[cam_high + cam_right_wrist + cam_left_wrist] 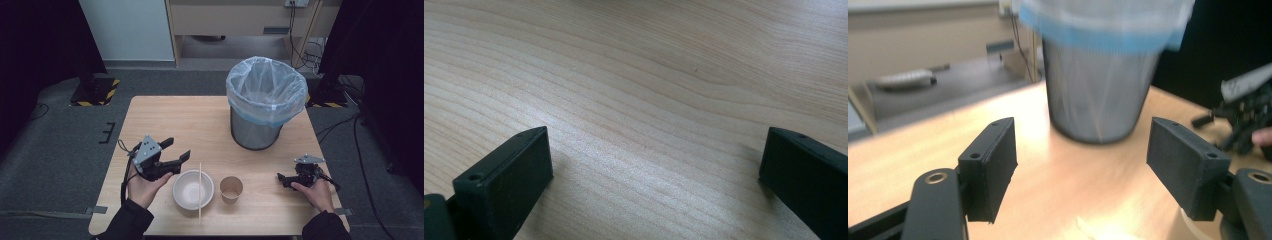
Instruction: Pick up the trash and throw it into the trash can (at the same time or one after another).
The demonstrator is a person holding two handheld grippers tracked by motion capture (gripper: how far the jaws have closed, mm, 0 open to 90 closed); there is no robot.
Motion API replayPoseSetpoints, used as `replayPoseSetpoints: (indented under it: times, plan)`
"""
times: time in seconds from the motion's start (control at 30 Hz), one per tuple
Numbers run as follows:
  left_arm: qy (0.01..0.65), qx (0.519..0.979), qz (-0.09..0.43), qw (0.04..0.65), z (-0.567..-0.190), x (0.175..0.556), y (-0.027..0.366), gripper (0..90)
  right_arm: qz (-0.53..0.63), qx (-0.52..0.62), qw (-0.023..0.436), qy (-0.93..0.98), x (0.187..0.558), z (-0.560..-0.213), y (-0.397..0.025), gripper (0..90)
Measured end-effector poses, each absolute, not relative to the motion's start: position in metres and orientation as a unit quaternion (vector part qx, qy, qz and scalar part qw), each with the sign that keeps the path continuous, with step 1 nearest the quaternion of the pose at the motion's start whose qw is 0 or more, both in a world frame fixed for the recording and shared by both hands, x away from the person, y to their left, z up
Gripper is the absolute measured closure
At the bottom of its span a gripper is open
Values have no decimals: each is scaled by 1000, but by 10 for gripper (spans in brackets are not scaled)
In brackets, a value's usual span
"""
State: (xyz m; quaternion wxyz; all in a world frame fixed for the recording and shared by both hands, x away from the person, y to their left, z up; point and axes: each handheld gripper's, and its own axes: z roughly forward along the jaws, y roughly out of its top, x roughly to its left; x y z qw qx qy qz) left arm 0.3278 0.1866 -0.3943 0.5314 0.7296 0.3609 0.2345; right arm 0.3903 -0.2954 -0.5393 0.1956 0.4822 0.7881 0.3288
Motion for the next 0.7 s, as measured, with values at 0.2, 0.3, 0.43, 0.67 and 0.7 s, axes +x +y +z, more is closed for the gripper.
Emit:
replayPoseSetpoints:
  times: [0.2, 0.3, 0.43, 0.67, 0.7]
  plan:
    - [384, 734, 219, 516, -424, 320, 182, 266, 329, 481, 196, 789, 390, -539, -295, 8]
    - [395, 742, 198, 505, -442, 316, 173, 268, 329, 481, 196, 789, 390, -539, -295, 8]
    - [400, 754, 180, 489, -456, 312, 163, 280, 329, 481, 196, 789, 390, -539, -295, 9]
    - [408, 776, 147, 458, -479, 309, 144, 313, 329, 481, 196, 789, 390, -539, -295, 9]
    - [409, 779, 145, 453, -482, 309, 141, 318, 329, 481, 196, 789, 390, -539, -295, 9]
